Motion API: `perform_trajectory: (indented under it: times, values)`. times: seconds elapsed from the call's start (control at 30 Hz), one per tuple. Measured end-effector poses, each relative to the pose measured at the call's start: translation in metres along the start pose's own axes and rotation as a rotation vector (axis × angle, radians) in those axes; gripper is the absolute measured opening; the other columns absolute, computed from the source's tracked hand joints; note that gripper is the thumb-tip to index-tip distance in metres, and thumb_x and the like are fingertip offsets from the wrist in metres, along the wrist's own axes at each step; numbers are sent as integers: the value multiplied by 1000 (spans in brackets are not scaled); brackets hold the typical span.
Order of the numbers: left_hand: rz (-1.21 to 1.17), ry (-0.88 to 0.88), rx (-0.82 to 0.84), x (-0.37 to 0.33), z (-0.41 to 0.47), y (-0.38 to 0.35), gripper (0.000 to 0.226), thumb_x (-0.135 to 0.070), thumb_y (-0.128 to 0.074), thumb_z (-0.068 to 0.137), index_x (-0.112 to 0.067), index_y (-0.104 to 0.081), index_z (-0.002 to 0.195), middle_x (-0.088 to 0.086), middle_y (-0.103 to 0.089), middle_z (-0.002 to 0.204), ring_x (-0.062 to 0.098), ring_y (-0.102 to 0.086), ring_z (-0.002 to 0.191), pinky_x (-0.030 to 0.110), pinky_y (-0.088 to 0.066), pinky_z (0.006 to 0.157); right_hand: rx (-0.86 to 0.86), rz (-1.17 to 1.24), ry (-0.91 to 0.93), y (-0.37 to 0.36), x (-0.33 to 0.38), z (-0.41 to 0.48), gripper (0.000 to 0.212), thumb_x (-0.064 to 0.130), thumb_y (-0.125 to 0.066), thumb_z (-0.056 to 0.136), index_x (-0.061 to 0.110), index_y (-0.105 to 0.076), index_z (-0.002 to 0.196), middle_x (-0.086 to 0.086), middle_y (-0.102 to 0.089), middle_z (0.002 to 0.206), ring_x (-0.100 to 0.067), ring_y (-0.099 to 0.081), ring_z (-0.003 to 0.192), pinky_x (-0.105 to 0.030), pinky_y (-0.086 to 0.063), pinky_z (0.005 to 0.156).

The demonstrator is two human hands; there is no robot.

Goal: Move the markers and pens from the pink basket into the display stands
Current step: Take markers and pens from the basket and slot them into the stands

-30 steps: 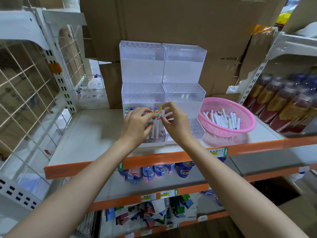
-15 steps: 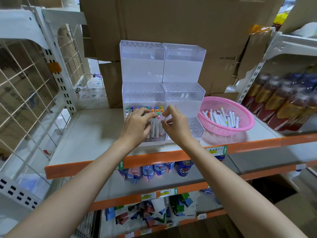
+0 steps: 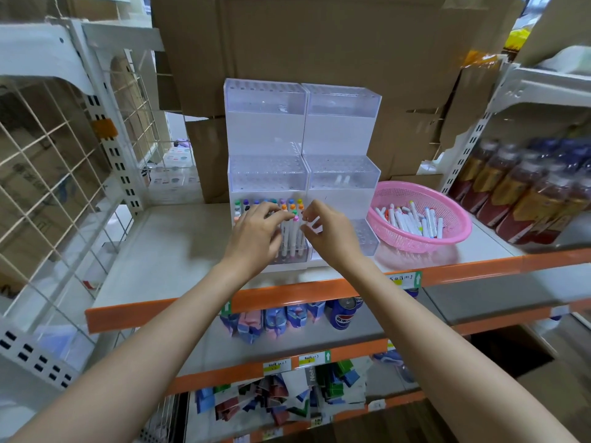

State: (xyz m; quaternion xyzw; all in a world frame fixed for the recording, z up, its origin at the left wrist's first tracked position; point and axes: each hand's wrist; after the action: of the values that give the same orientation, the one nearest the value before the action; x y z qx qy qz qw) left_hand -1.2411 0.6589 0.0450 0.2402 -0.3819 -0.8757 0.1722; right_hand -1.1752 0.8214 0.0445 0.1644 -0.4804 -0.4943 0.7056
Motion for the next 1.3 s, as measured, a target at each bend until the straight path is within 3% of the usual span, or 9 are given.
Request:
perform_trajectory:
  times: [0.1, 0.27, 0.4, 0.53, 0.7, 1.03, 1.3]
  values:
    - [58, -24, -23, -4, 0, -3, 37, -5, -64, 79, -16, -66, 114, 7, -63, 110, 29, -59, 103, 42, -46, 87, -18, 23, 2, 3, -2, -4, 25, 20, -66, 87, 15, -53, 107, 4, -56, 97, -16, -52, 86, -39, -51, 71]
    - [193, -251, -18, -30, 16, -18, 37, -9, -70, 72, -13, -67, 109, 11, -64, 109, 32, -60, 101, 44, -44, 93, -32, -77, -9, 22, -19, -12, 35, 29, -62, 90, 12, -55, 120, -6, -59, 116, -23, -54, 108, -38, -48, 79]
    - [128, -258, 31, -63, 40, -42, 43, -16, -73, 73, -15, -64, 115, 11, -64, 111, 32, -60, 102, 43, -45, 90, -24, -224, -101, 53, -46, -20, 45, 38, -57, 92, 15, -51, 130, -6, -55, 125, -23, -53, 111, -37, -48, 82]
    - [57, -254, 105, -94, 64, -69, 43, -17, -75, 71, -15, -65, 113, 11, -64, 110, 32, -61, 103, 44, -47, 88, -42, -298, -209, 87, -83, -24, 44, 39, -57, 93, 13, -53, 128, -7, -54, 124, -26, -51, 116, -37, -44, 86]
    - [3, -265, 151, -122, 94, -106, 39, -17, -70, 71, -13, -66, 110, 11, -65, 105, 32, -63, 96, 41, -48, 80, -7, -378, -318, 117, -127, -21, 47, 42, -53, 94, 16, -49, 133, -5, -49, 136, -24, -35, 137, -39, -43, 90]
    - [33, -165, 355, -141, 154, -175, 36, -28, -53, 90, -19, -56, 125, 4, -58, 116, 26, -54, 106, 37, -48, 78, 194, -431, -375, 134, -203, 18, 43, 42, -47, 95, 14, -50, 128, -11, -52, 128, -32, -50, 118, -45, -45, 90]
    - [215, -38, 562, -145, 183, -220, 36, -35, -50, 93, -12, -52, 120, 9, -53, 117, 27, -52, 108, 35, -43, 79, 364, -476, -351, 130, -248, 45, 44, 36, -55, 90, 15, -47, 128, -11, -51, 123, -32, -51, 112, -40, -45, 82]
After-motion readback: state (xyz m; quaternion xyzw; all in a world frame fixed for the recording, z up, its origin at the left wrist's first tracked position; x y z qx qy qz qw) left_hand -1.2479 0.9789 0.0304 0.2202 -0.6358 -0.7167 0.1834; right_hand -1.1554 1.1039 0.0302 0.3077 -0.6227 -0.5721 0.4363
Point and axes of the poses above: each hand's wrist, its own z-axis towards the middle knuckle, its own y-axis out of the back of the hand, x = y × z
